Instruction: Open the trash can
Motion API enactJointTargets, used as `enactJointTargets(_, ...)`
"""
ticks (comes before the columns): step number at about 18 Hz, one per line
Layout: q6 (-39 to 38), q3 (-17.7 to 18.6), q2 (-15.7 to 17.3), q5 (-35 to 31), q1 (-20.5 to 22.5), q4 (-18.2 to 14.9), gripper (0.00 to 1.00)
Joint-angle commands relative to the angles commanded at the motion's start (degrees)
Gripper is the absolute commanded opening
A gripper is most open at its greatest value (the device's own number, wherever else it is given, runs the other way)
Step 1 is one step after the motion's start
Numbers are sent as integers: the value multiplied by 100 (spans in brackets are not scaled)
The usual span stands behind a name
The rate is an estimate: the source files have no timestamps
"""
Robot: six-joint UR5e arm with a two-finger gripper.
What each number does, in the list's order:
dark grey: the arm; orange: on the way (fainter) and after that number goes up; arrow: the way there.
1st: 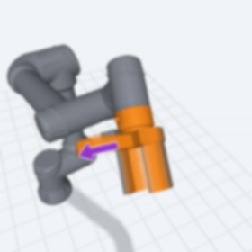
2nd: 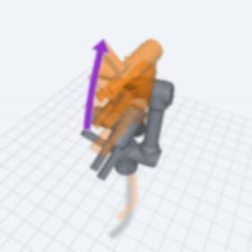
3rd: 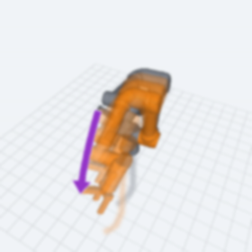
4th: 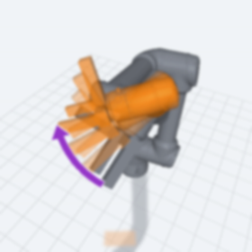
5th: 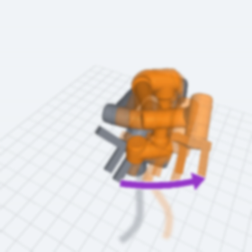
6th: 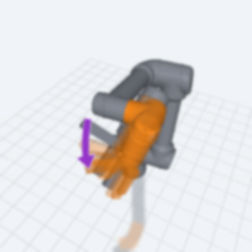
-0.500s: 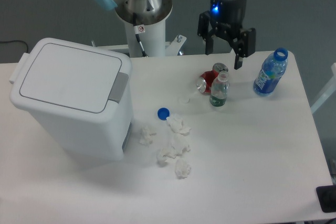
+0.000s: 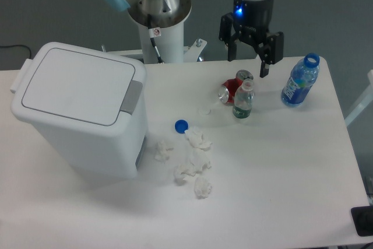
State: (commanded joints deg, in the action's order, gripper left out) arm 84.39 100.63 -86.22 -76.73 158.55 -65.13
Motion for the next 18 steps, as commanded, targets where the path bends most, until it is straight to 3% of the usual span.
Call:
enactJointTargets(8,-299,-79,-26,-18,-35,-26,100)
enactJointTargets(18,-1292,-334,-158,-9,-202,-53,100)
